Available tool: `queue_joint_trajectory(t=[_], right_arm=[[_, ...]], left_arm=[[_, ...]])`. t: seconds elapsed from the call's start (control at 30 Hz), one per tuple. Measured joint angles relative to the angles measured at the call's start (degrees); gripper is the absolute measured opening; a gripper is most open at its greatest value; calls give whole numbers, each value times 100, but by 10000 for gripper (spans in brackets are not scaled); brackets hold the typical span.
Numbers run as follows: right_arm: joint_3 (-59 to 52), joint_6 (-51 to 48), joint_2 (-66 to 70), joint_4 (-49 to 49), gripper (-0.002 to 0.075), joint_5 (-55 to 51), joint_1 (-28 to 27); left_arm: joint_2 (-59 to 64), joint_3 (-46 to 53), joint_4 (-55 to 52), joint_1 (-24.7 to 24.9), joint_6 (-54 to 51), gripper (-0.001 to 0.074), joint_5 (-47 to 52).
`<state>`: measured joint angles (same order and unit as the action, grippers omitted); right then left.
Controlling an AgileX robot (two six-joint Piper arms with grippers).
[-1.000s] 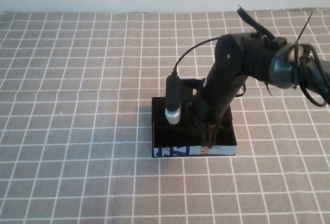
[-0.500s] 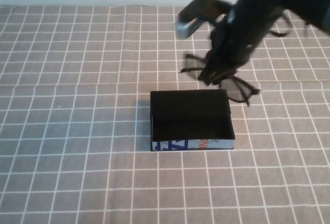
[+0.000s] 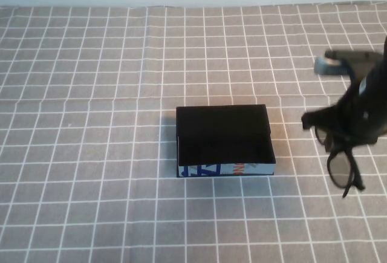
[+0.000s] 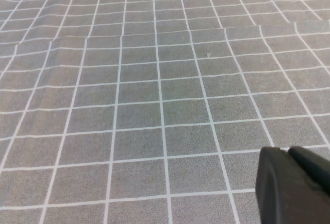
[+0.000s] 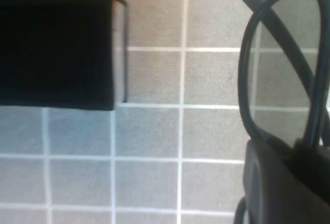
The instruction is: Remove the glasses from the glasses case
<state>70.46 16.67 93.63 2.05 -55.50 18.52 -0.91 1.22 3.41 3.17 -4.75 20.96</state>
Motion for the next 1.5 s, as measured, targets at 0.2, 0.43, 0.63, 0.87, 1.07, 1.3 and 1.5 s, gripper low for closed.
queue_joint_trajectory(t=[0.2,0.43,0.63,0.87,1.07,1.3,1.5], right_arm=[[-762,67,271,-47,59,1141,-16],[-814,-50,773,-36,69,1658,-16],[-814,-89,816,-36,302,1761,-16],[-854,-89,-162,-36,382,1821,31],[-1718,-89,-1832,110,241,2977,146],[-3385,-89,-3920,167,47,3552,145],[-4475,-89,-5439,413,-11,3716,145]], left_arm=[[0,0,0,0,0,-5,0],[0,0,0,0,0,-5,0],[0,0,0,0,0,-5,0],[0,0,0,0,0,-5,0],[0,0,0,0,0,-5,0],[0,0,0,0,0,-5,0],[0,0,0,0,0,-5,0]])
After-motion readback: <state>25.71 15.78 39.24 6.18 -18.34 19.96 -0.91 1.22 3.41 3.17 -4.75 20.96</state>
